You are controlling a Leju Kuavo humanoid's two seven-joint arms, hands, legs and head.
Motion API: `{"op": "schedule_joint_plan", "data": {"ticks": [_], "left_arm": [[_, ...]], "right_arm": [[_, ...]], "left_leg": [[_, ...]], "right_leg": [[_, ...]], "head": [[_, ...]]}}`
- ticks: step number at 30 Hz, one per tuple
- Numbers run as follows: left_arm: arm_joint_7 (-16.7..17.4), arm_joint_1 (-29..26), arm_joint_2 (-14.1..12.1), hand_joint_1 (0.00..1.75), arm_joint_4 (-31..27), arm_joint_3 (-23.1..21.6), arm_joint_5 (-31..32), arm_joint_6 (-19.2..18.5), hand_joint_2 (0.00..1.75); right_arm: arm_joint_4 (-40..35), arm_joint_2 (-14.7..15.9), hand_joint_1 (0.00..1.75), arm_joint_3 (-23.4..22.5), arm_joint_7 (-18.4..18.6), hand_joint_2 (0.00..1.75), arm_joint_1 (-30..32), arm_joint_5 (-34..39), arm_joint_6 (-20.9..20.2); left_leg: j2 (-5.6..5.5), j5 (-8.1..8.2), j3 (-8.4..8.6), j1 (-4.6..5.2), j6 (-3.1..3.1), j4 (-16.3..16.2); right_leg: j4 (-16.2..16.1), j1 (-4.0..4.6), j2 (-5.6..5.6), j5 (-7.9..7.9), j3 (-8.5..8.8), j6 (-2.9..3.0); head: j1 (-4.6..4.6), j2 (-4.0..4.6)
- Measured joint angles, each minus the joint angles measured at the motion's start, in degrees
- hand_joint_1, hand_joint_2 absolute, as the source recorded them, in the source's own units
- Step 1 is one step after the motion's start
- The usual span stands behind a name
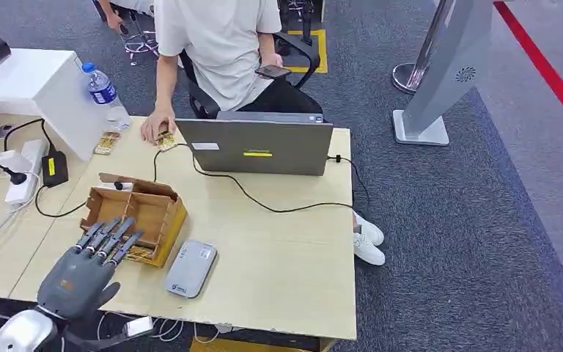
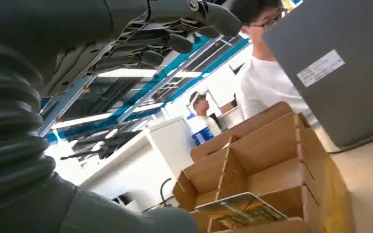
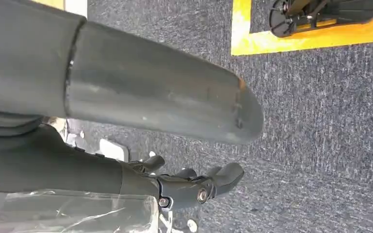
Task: Pass the card to the sensor for recognition and then transmit it.
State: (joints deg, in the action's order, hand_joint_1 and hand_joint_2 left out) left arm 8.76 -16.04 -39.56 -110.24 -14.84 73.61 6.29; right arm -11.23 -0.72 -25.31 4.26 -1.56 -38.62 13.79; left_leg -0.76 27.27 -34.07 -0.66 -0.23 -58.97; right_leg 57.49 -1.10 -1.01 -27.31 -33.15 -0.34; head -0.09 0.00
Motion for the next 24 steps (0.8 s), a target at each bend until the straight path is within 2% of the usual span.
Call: {"op": "schedule_joint_plan", "data": {"ticks": [5,10,24], "left_arm": [[-0.9,3.5,3.4,0.0,5.0,0.9,-0.2,-0.1,1.75],[-1.5,5.5,5.3,0.0,8.4,1.6,-1.0,-0.5,1.75],[-2.3,7.4,7.8,0.0,12.3,2.1,-1.4,-1.3,1.75]], "right_arm": [[0.0,0.0,0.0,-0.2,0.0,0.0,0.0,-1.0,-0.4],[0.0,0.0,0.0,-0.2,0.0,0.0,0.0,-1.6,-0.5],[0.0,0.0,0.0,-0.2,0.0,0.0,-0.1,-2.1,-0.7]], "left_leg": [[0.0,0.0,0.01,-0.01,0.0,0.0],[0.01,0.0,0.01,-0.01,0.0,0.0],[0.02,0.0,0.01,-0.01,0.0,0.0]], "right_leg": [[0.0,0.01,0.01,0.02,0.0,0.01],[0.0,0.01,0.01,0.01,-0.01,0.01],[0.0,0.01,0.0,0.01,-0.02,0.01]], "head": [[0.02,0.0],[0.0,0.0],[0.0,0.0]]}}
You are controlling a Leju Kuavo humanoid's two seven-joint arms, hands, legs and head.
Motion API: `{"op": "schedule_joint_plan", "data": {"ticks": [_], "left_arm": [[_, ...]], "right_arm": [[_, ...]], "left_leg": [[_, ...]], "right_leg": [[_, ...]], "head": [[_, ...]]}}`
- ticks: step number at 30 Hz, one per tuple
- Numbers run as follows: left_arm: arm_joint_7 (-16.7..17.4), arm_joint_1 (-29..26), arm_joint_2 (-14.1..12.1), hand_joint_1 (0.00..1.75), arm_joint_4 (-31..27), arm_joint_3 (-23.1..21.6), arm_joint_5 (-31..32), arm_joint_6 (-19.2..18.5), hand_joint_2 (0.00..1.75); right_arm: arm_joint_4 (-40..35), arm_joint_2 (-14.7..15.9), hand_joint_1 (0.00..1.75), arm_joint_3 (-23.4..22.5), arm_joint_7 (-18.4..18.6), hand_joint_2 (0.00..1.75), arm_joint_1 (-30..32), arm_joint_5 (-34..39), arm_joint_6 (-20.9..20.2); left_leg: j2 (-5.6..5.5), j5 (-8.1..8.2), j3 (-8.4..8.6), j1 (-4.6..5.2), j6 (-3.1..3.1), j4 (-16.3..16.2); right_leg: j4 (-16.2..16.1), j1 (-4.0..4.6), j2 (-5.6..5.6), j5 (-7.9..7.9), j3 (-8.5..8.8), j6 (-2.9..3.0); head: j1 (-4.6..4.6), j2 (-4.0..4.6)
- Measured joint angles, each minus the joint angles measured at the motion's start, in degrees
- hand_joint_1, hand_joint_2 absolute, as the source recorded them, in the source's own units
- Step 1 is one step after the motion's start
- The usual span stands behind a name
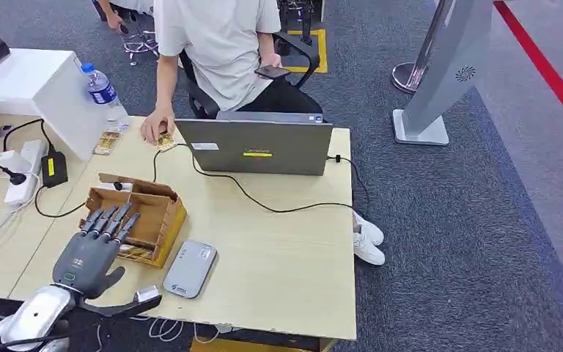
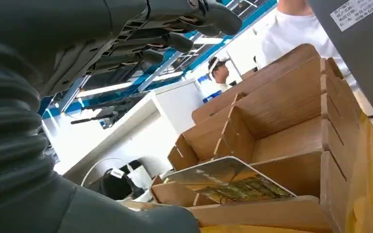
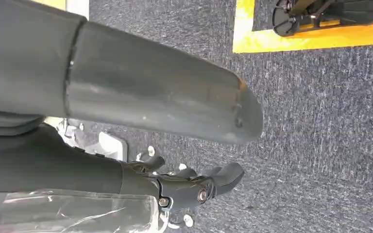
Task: Pass the card to the sensor for recognition and then transmit it.
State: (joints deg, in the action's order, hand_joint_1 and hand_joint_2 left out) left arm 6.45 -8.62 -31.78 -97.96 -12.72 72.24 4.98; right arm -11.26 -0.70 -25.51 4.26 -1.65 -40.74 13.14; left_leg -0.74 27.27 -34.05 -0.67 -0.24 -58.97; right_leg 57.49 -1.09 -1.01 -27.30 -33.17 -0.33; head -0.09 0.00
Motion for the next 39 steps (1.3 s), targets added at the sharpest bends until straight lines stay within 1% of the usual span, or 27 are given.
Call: {"op": "schedule_joint_plan", "data": {"ticks": [2,3,7,11,16,22,25,28,31,33,36,39], "left_arm": [[-0.2,0.3,0.4,0.02,0.4,0.0,0.0,-0.2,1.75],[-0.5,0.6,0.6,1.75,0.7,0.0,0.1,-0.2,1.75],[-0.6,2.0,1.8,1.75,2.8,0.0,1.5,-0.1,1.75],[-0.7,3.6,2.6,1.75,5.7,0.0,1.2,-0.2,1.75],[-1.4,5.0,3.2,1.75,9.2,0.0,-0.1,-0.5,1.75],[-2.9,5.8,3.2,1.75,11.2,0.2,-1.3,-0.7,1.75],[-4.2,5.7,3.3,1.75,11.5,0.6,-1.6,1.5,1.75],[-4.2,5.7,3.9,1.75,11.5,0.9,-0.6,3.9,1.75],[-4.2,4.5,4.1,1.75,9.3,1.3,0.2,5.6,1.75],[-4.4,3.3,4.0,1.75,6.4,1.8,1.2,7.5,1.75],[-5.2,0.2,3.4,1.75,-0.8,2.7,3.0,11.1,1.75],[-5.6,-3.7,2.1,1.75,-8.7,3.5,4.5,14.6,1.75]], "right_arm": [[0.0,0.0,0.0,0.0,0.0,0.0,0.0,-0.1,0.0],[0.0,0.0,0.0,0.0,0.0,0.0,0.0,-0.2,0.0],[0.0,0.0,0.0,0.0,-0.1,0.0,-0.1,-1.1,-0.2],[0.0,0.0,0.0,0.0,-0.2,0.0,-0.2,-1.6,-0.4],[0.0,0.0,0.0,0.0,-0.3,0.0,-0.3,-2.0,-0.7],[0.0,0.0,0.0,0.0,-0.7,0.0,-0.4,-2.3,-0.8],[0.0,0.0,0.0,-0.1,-0.9,0.0,-0.3,-2.8,-1.0],[0.0,0.0,0.0,-0.3,-0.9,0.0,-0.4,-2.9,-1.0],[0.0,0.0,0.0,-0.6,-0.9,0.0,-0.3,-2.8,-0.9],[0.0,0.0,0.0,-1.0,-0.9,0.0,-0.3,-2.8,-0.9],[0.0,0.0,0.0,-2.0,-1.0,0.0,-0.3,-2.3,-0.7],[0.0,0.0,0.0,-3.0,-1.2,0.0,-0.2,-1.8,-0.6]], "left_leg": [[0.0,0.0,0.0,0.0,0.0,0.0],[0.0,0.0,-0.01,0.0,0.0,0.0],[0.0,0.0,0.0,0.0,0.0,0.0],[0.0,0.0,0.0,0.0,0.0,0.0],[0.0,0.0,0.0,0.0,0.0,0.0],[0.0,0.0,0.0,0.0,0.0,0.0],[0.0,0.0,0.0,0.0,0.0,0.0],[-0.01,-0.01,0.0,0.0,0.0,0.0],[0.01,-0.01,0.0,0.0,0.0,0.0],[0.01,0.0,-0.01,0.0,0.0,0.0],[0.02,0.01,-0.01,0.01,0.0,0.0],[0.04,0.08,-0.01,0.01,-0.02,0.0]], "right_leg": [[0.0,0.0,0.0,0.0,0.0,0.0],[0.0,0.0,0.01,0.0,0.0,0.0],[0.0,0.0,0.01,0.0,0.0,0.0],[0.0,0.0,0.0,0.0,0.0,0.0],[0.0,0.0,0.0,0.0,0.0,0.0],[0.0,0.0,0.01,0.0,0.01,0.0],[0.0,0.0,0.01,0.0,0.0,0.0],[0.0,0.0,0.01,0.0,0.01,0.0],[0.0,0.0,-0.04,0.01,0.0,0.0],[0.0,0.0,-0.03,0.0,0.0,0.0],[0.0,-0.01,-0.05,-0.01,-0.01,-0.01],[0.0,-0.01,-0.08,-0.04,-0.02,-0.01]], "head": [[0.0,0.0],[0.0,0.0],[0.0,0.0],[0.02,0.0],[0.0,0.0],[0.02,0.0],[0.0,0.0],[0.02,0.0],[0.02,0.0],[0.02,0.0],[0.02,0.0],[0.0,0.0]]}}
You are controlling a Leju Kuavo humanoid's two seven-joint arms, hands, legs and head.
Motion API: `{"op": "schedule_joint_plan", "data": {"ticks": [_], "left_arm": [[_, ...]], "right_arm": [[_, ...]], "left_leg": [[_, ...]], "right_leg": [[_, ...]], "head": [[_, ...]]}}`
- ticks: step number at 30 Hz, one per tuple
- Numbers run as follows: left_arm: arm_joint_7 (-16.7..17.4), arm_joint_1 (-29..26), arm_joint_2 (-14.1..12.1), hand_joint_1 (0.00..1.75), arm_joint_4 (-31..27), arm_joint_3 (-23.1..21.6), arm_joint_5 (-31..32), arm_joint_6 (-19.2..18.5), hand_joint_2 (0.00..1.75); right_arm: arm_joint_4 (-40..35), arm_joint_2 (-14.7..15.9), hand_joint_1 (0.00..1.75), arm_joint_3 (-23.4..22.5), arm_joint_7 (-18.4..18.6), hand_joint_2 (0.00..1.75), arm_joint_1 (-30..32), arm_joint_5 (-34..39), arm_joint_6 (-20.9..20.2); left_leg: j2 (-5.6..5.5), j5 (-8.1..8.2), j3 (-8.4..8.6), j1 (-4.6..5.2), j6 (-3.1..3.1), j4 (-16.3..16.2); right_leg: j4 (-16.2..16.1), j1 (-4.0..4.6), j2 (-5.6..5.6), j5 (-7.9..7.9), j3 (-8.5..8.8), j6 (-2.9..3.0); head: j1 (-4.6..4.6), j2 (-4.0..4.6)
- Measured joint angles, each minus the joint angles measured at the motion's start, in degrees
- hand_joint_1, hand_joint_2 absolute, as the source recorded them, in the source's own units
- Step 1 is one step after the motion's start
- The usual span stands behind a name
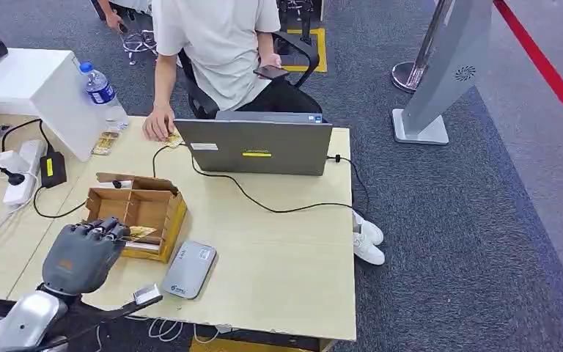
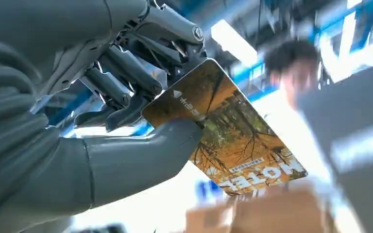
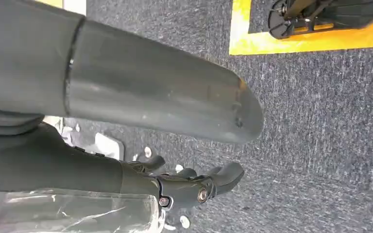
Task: Pass the card to the sensor for recognition and then transmit it.
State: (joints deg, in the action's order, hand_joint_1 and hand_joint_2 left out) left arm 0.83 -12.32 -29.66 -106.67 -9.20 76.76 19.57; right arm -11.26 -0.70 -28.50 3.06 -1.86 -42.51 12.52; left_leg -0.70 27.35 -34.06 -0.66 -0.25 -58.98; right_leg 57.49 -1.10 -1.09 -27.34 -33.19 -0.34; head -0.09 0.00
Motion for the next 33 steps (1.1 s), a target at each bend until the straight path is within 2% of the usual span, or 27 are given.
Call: {"op": "schedule_joint_plan", "data": {"ticks": [3,5,7,9,11,12,14,19,22,26,27,33], "left_arm": [[-1.0,-3.5,-1.8,1.75,-7.4,1.0,-1.0,2.3,1.75],[-1.8,-3.6,-2.5,1.75,-10.3,1.7,-3.3,3.4,1.75],[-1.9,-1.2,-2.7,1.75,-11.3,2.4,-5.7,1.6,1.75],[-2.2,3.9,-2.7,1.75,-10.8,2.7,-7.7,-1.2,1.75],[-2.8,12.6,-2.1,1.75,-6.6,2.6,-8.9,-3.2,1.75],[-2.8,16.5,-1.7,1.75,-3.8,2.6,-8.5,-2.8,1.75],[-2.9,24.3,-0.3,1.75,2.9,2.6,-6.9,-0.4,1.75],[-2.4,39.7,3.1,1.75,21.6,2.3,-5.4,3.8,1.75],[-2.2,46.6,4.9,1.75,32.7,2.0,-5.2,5.0,1.75],[-2.2,52.1,7.1,1.75,41.9,1.7,-6.2,5.0,1.75],[-2.2,52.9,7.6,0.0,43.7,1.6,-6.9,4.9,1.75],[-2.8,54.2,9.1,0.0,48.0,1.5,-9.4,4.4,1.75]], "right_arm": [[0.0,0.0,0.0,-0.9,-0.2,0.0,0.0,0.0,0.0],[0.0,0.0,0.0,-1.5,-0.3,0.0,0.1,-0.2,0.0],[0.0,0.0,0.0,-1.5,-0.5,0.0,0.0,-1.0,-0.2],[0.0,0.0,0.0,-1.5,-0.5,0.0,-0.1,-2.1,-0.5],[0.0,0.0,0.0,-1.5,-0.5,0.0,-0.4,-3.7,-0.8],[0.0,0.0,0.0,-1.5,-0.5,0.0,-0.6,-4.5,-1.1],[0.0,0.0,0.0,-1.2,-0.4,0.0,-1.2,-6.3,-1.4],[-0.2,0.0,0.0,0.1,1.3,0.0,-2.4,-9.7,-2.6],[-0.3,-0.1,0.0,0.3,1.7,0.0,-3.1,-10.5,-2.9],[-0.4,-0.2,0.0,0.7,2.0,0.0,-3.3,-10.8,-2.9],[-0.4,-0.2,0.0,0.8,2.1,0.0,-3.4,-10.8,-2.9],[-0.4,-0.3,0.0,1.0,2.1,0.0,-3.3,-10.9,-2.9]], "left_leg": [[0.01,0.01,0.0,-0.01,0.01,0.0],[-0.12,0.01,-0.01,-0.01,0.01,0.0],[-0.27,-0.01,0.02,-0.01,0.0,0.0],[-0.48,-0.15,0.01,-0.03,0.06,0.0],[-0.81,-0.35,-0.04,-0.03,0.0,0.0],[-0.83,-0.41,-0.05,-0.05,-0.03,0.0],[-0.78,-0.54,-0.08,-0.05,-0.08,0.0],[-0.56,-0.67,-0.07,-0.04,-0.07,0.0],[-0.41,-0.67,-0.07,-0.02,-0.07,-0.1],[-0.27,-0.65,-0.1,-0.02,-0.05,-0.1],[-0.27,-0.64,-0.11,-0.02,-0.05,-0.1],[-0.15,-0.56,-0.15,-0.02,-0.05,-0.1]], "right_leg": [[0.0,0.01,0.01,-0.03,-0.04,0.02],[0.0,0.01,0.14,-0.1,-0.03,-0.02],[0.0,0.01,0.27,-0.14,-0.04,-0.04],[0.0,0.02,0.49,-0.12,-0.02,-0.03],[0.0,0.02,0.81,-0.02,0.07,0.03],[0.0,0.02,0.85,0.08,0.13,0.05],[0.0,0.03,0.8,0.25,0.09,0.16],[0.0,0.02,0.57,0.48,-0.01,0.1],[0.0,0.01,0.4,0.51,-0.04,0.11],[0.0,0.01,0.26,0.52,-0.09,0.12],[0.0,0.01,0.25,0.52,-0.1,0.12],[0.0,0.02,0.13,0.5,-0.18,0.12]], "head": [[0.0,0.0],[0.02,0.0],[0.0,0.0],[0.02,0.0],[0.02,0.0],[0.0,0.0],[0.02,0.0],[0.0,0.0],[0.0,0.0],[0.0,0.0],[0.02,0.0],[0.0,0.0]]}}
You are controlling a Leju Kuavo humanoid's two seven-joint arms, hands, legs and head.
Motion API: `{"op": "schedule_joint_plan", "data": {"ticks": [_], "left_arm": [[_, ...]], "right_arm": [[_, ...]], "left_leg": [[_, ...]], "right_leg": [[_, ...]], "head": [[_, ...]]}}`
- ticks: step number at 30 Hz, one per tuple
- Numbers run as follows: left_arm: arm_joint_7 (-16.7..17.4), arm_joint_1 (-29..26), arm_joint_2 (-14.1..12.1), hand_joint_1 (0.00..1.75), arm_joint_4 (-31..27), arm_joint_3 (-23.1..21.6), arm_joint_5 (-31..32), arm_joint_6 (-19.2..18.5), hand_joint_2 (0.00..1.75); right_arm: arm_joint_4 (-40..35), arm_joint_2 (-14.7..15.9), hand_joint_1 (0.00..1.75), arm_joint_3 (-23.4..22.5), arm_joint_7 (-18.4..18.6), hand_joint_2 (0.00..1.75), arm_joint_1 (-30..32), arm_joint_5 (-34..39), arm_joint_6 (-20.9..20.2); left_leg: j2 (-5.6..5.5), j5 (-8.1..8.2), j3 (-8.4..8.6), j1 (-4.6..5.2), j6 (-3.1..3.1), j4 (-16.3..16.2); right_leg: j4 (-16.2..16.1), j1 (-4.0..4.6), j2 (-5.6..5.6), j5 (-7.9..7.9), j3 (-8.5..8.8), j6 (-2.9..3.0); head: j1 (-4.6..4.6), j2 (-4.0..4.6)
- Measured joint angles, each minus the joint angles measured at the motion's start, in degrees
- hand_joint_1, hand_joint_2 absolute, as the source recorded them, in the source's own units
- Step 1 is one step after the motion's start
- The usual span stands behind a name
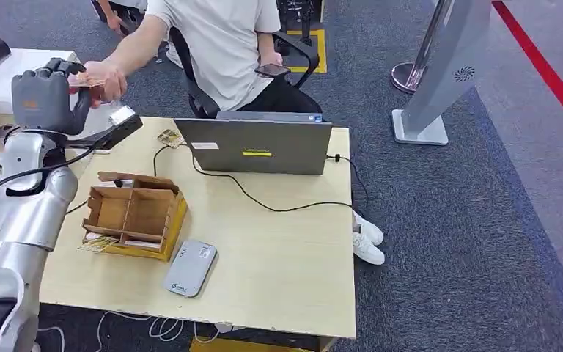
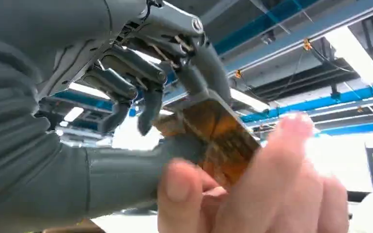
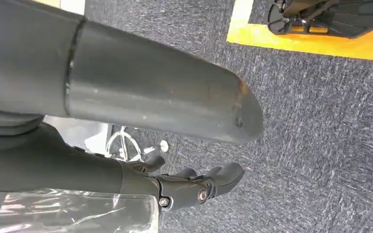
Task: Pass the card to the sensor for recognition and then transmit it.
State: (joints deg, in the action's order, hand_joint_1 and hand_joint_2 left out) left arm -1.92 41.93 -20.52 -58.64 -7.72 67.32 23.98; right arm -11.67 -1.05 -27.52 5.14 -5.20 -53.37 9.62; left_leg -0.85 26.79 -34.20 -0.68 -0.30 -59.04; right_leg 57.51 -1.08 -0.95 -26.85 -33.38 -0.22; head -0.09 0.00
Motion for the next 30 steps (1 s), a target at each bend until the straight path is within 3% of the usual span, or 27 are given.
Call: {"op": "schedule_joint_plan", "data": {"ticks": [3,6,9,11,14,16,18,20,22,25,28,30], "left_arm": [[-0.2,-0.8,0.2,0.0,-0.2,0.0,-1.0,0.7,1.75],[-1.5,-4.6,-0.1,0.0,-3.9,0.0,-4.6,0.2,1.75],[-4.0,-11.8,-1.4,0.0,-12.1,0.4,-10.3,-0.5,1.75],[-6.4,-18.8,-2.5,0.0,-19.8,2.0,-14.4,0.9,1.75],[-13.2,-30.7,-3.3,0.0,-30.4,8.1,-23.5,5.9,1.75],[-19.4,-37.7,-2.7,0.0,-35.7,16.3,-30.5,8.2,1.75],[-23.5,-41.8,-1.9,0.0,-38.1,22.9,-35.2,6.9,1.75],[-23.1,-44.1,-1.5,0.0,-38.7,28.7,-43.3,3.3,1.75],[-25.0,-44.7,-1.8,0.0,-35.3,37.2,-51.3,-0.4,1.75],[-30.3,-42.6,-5.9,0.0,-19.9,55.4,-60.6,-7.4,1.75],[-29.0,-40.0,-9.8,0.0,2.0,69.8,-72.1,-12.4,1.75],[-23.5,-39.2,-10.3,0.0,13.1,77.6,-79.2,-14.5,1.75]], "right_arm": [[0.0,0.0,0.0,0.0,-0.3,0.0,0.1,0.1,0.2],[0.0,0.0,0.0,0.0,-0.9,0.0,0.5,0.5,0.5],[0.0,0.0,0.0,-0.9,-2.2,0.0,1.3,1.7,1.3],[0.0,0.0,0.0,-1.6,-2.8,0.0,1.9,2.4,1.8],[0.0,0.0,0.0,-2.9,-3.0,0.0,2.7,2.6,2.0],[0.0,0.0,0.0,-3.7,-3.3,0.0,3.2,2.6,2.2],[0.1,0.0,0.0,-4.4,-3.5,0.0,3.4,2.6,2.3],[0.1,0.0,0.0,-5.0,-3.6,0.0,3.3,2.6,2.3],[0.0,0.0,0.0,-5.6,-4.0,0.0,3.3,2.4,2.3],[0.1,0.0,0.0,-6.5,-4.8,0.0,3.6,2.1,2.3],[0.1,0.0,0.0,-7.1,-5.6,0.0,3.8,0.8,1.6],[0.1,0.2,0.0,-7.1,-5.6,0.0,3.6,-0.5,1.1]], "left_leg": [[0.04,0.0,-0.01,0.0,0.0,0.0],[0.08,0.02,-0.02,0.0,0.02,0.0],[0.22,0.12,0.0,0.01,0.0,0.0],[0.36,0.29,0.04,0.02,-0.05,0.1],[0.72,0.51,0.15,0.03,0.01,0.1],[0.89,0.61,0.23,0.0,-0.01,0.1],[0.74,0.66,0.2,0.01,0.06,0.1],[0.5,0.67,0.18,-0.02,0.06,0.1],[0.51,0.74,0.16,-0.08,-0.04,0.1],[0.88,0.82,0.45,-0.15,-0.18,0.2],[0.98,0.89,0.65,-0.13,-0.29,0.3],[0.68,0.89,0.65,-0.11,-0.27,0.3]], "right_leg": [[0.0,0.0,-0.03,0.0,0.0,0.0],[0.0,0.0,-0.09,-0.02,0.0,-0.02],[0.0,-0.01,-0.25,-0.08,-0.01,-0.03],[0.0,-0.02,-0.41,-0.15,0.03,-0.05],[0.0,-0.02,-0.7,-0.29,0.02,0.01],[0.0,-0.01,-0.85,-0.39,0.0,-0.01],[0.0,-0.01,-0.71,-0.55,0.04,-0.07],[0.0,0.01,-0.46,-0.68,0.16,-0.09],[0.0,0.03,-0.49,-0.69,0.26,-0.07],[0.1,0.17,-0.79,-0.74,0.29,0.14],[0.1,0.15,-0.94,-0.82,0.35,0.24],[0.1,0.14,-0.63,-0.94,0.47,0.24]], "head": [[0.02,0.0],[0.0,0.0],[-0.04,0.0],[0.0,0.0],[0.02,0.0],[0.02,0.0],[0.0,0.0],[0.02,0.0],[0.09,0.0],[0.09,0.0],[-0.24,0.0],[-0.22,0.0]]}}
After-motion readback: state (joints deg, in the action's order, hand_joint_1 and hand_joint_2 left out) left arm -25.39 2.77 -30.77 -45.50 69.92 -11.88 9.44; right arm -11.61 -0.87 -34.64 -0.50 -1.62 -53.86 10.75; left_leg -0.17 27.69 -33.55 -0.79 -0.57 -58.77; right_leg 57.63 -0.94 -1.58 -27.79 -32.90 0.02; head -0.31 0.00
